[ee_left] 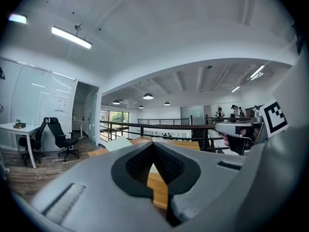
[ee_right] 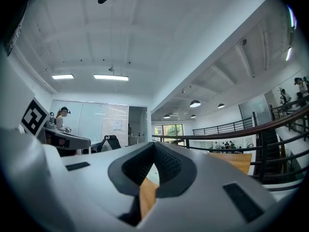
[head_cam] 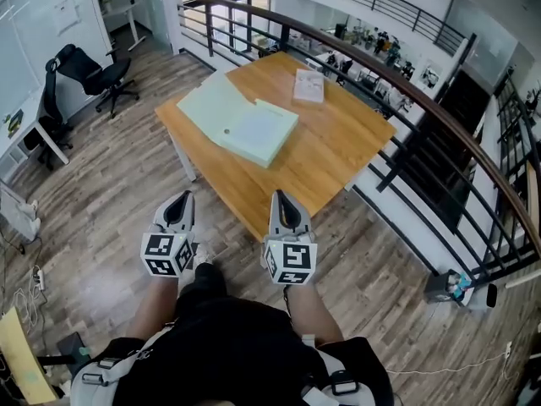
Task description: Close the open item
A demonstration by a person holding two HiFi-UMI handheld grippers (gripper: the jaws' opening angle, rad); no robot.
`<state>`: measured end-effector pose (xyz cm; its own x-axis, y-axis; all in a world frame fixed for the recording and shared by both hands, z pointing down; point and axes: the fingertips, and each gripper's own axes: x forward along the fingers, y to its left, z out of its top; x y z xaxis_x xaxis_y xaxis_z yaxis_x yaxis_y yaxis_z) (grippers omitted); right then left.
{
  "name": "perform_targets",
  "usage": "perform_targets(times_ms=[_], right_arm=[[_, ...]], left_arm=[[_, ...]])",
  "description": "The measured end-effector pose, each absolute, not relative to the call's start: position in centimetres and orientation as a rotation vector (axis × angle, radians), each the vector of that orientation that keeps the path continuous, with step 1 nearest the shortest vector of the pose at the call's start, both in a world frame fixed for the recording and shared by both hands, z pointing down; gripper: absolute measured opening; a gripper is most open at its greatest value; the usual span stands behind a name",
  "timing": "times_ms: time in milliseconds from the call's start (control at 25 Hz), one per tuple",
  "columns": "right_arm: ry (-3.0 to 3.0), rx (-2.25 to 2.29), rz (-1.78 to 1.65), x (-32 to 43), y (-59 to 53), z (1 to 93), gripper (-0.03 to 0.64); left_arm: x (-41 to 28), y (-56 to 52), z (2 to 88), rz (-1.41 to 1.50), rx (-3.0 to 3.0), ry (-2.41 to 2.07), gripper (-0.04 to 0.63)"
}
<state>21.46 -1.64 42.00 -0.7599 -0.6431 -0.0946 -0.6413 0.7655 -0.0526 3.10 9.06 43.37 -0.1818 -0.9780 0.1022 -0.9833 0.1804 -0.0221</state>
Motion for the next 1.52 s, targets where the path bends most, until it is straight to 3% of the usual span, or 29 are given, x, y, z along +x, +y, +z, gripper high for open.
perform_targets(times_ms=[360,1160,1520], right_arm=[[2.778,-1.171,-0.060,16.9,-8.2,42.7,0.005],[2.783,-1.458,-0.038,0.4,-25.1,42.3,0.005],[2.760,-1.647,-0.083,0.0,-28.4,44.2,0.005]], left_arm=[[-2.9,1.1,44.9,0.090,2.055,-2.270,0.002],[-23.3,-18.6,45.6,0.083,2.149,-2.048,0.002],[-25.4,-23.7,49.0,0.104,2.165,-1.897,0.002]])
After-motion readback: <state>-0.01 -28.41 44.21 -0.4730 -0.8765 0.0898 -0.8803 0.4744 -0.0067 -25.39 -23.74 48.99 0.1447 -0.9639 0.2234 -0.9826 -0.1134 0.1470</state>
